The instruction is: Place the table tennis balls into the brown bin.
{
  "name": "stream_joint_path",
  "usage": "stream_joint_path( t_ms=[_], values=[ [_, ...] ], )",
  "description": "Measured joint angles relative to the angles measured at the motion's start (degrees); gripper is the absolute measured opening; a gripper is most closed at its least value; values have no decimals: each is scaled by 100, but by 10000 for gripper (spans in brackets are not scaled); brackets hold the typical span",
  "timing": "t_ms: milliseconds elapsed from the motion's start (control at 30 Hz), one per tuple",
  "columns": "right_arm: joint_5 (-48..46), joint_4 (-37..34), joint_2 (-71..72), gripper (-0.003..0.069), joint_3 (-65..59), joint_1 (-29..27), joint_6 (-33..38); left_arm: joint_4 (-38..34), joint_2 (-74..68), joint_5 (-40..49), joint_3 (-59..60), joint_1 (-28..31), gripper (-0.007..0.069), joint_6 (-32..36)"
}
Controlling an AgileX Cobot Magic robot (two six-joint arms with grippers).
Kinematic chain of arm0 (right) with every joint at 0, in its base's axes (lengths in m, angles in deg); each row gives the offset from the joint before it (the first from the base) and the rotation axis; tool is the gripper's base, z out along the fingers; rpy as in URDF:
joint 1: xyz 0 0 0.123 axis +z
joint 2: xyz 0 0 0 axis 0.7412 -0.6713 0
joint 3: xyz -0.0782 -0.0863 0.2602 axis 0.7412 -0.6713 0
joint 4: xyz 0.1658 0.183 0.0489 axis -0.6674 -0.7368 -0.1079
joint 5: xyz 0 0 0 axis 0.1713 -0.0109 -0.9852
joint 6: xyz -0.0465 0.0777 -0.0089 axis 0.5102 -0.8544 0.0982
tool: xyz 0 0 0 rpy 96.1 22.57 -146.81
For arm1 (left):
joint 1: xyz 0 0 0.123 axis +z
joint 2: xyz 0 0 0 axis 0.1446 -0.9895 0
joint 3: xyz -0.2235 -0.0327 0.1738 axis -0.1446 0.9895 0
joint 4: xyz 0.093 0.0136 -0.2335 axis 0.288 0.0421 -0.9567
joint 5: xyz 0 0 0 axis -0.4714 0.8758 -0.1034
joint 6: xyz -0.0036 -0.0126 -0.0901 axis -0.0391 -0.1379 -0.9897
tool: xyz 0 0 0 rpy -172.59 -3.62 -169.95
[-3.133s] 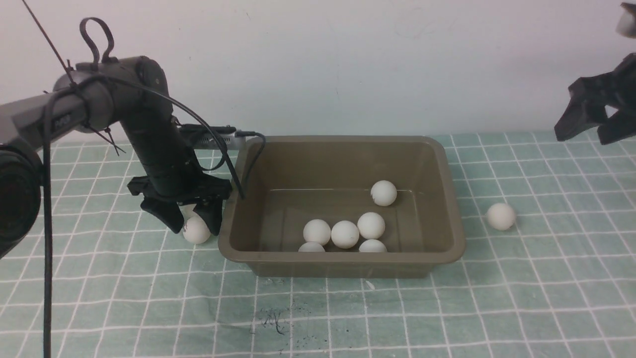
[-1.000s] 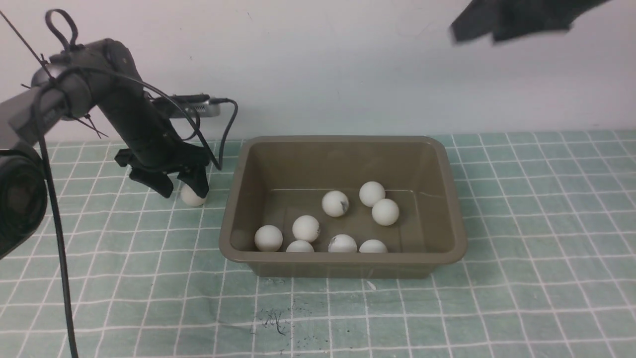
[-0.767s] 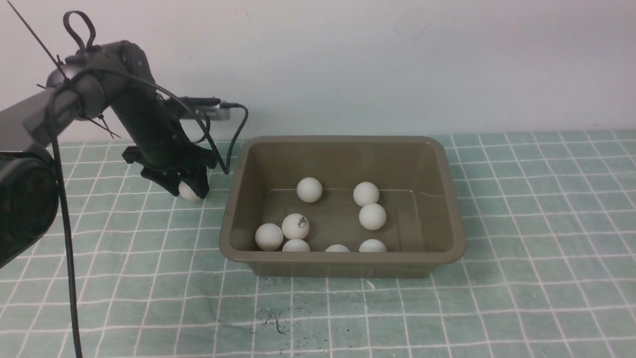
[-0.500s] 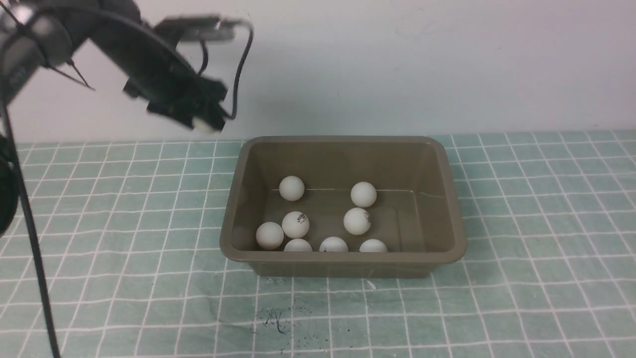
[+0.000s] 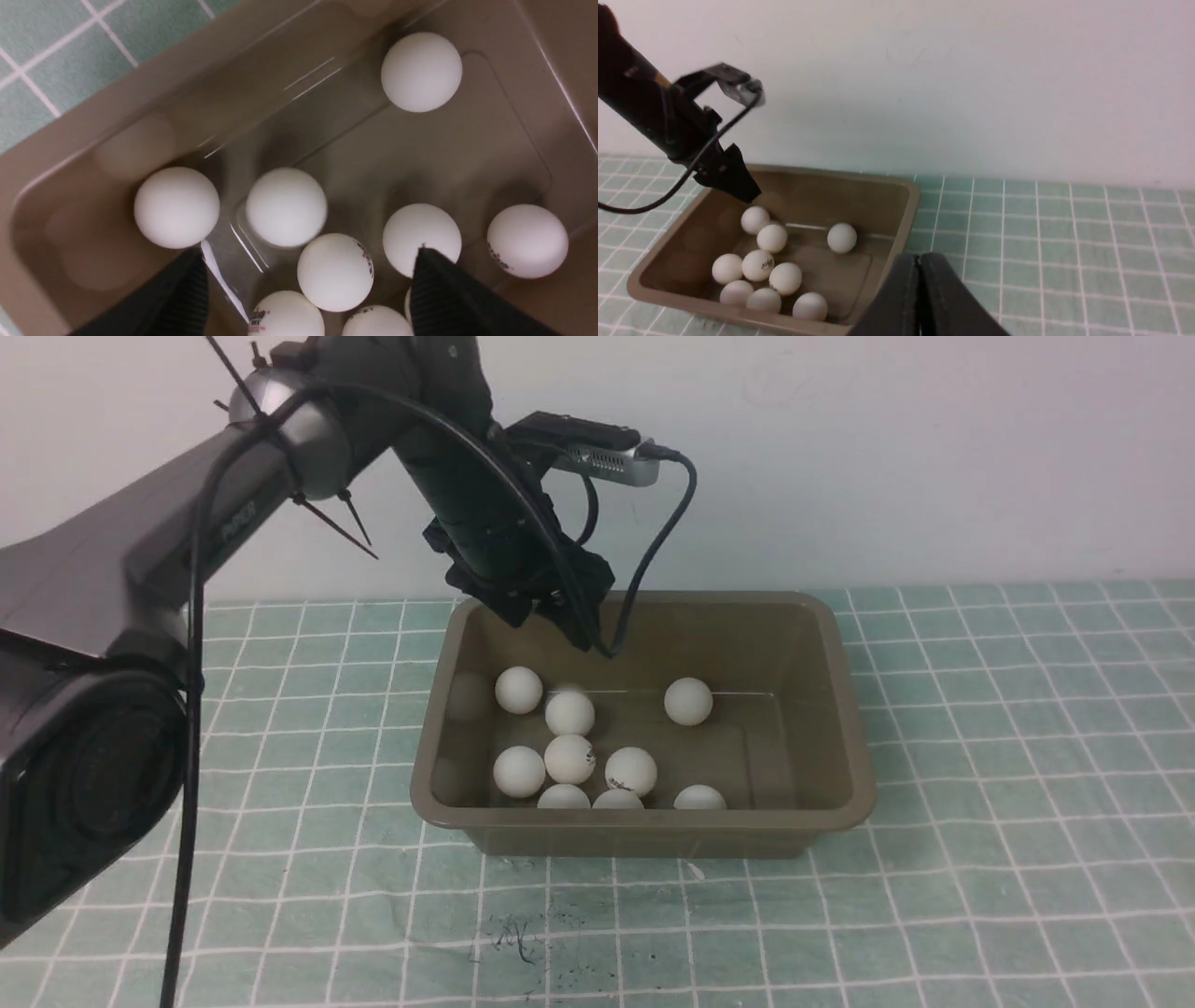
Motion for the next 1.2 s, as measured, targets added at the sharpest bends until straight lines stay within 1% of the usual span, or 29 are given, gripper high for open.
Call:
stream_joint_path(
  t_ms=[67,133,167,233,300,333,367,400,500,533,567,700,833,933,967,1000,1033,1067,1200],
  values=[
    [272,0,412,-15,-278,0,102,103,69,0,0,0,489,-175],
    [722,-6,887,-15,-630,0,165,275,226,2,0,27,363,-288],
    [952,-11,1141,-15,-836,0,177,325,333,2,0,60,273,-318],
    [1367,-17,1598,-15,-1252,0,146,354,597,2,6,100,130,-347],
    [1665,-37,2011,-15,-1666,0,94,382,1108,14,71,138,31,-353],
    [1705,-38,2077,-15,-1733,0,88,382,1108,14,82,138,27,-353],
    [1834,-38,2274,-15,-1937,0,63,374,1660,20,234,139,4,-381],
    [1848,-38,2298,-15,-1963,0,55,374,1660,20,256,139,4,-381],
    [2090,-38,2562,-15,-2262,0,27,347,2720,65,772,139,-5,-393],
    [2133,-38,2568,-15,-2278,0,27,347,2782,65,810,139,-5,-393],
    [2208,-38,2583,-15,-2296,0,27,347,3296,98,1104,139,-5,-401],
    [2264,-42,2583,-15,-2296,0,27,347,4457,64,2135,139,-5,-407],
    [2269,-65,2583,-15,-2296,0,27,347,5423,-418,3385,139,-5,-407],
    [2269,-83,2583,-15,-2296,0,27,347,6277,-1045,4497,139,-5,-407],
    [2269,-83,2583,-15,-2296,0,27,347,6326,-1131,4564,139,-5,-407],
    [2269,-83,2583,-15,-2296,0,27,347,6749,-1452,5157,139,-5,-407],
    [2269,-83,2583,-15,-2296,0,27,347,6794,-1525,5218,139,-5,-407],
    [2269,-88,2583,-15,-2296,0,27,347,7166,-1768,5736,139,-5,-407],
    [2269,-88,2583,-15,-2296,0,27,305,7648,-1945,6358,139,-5,-431]
  ],
)
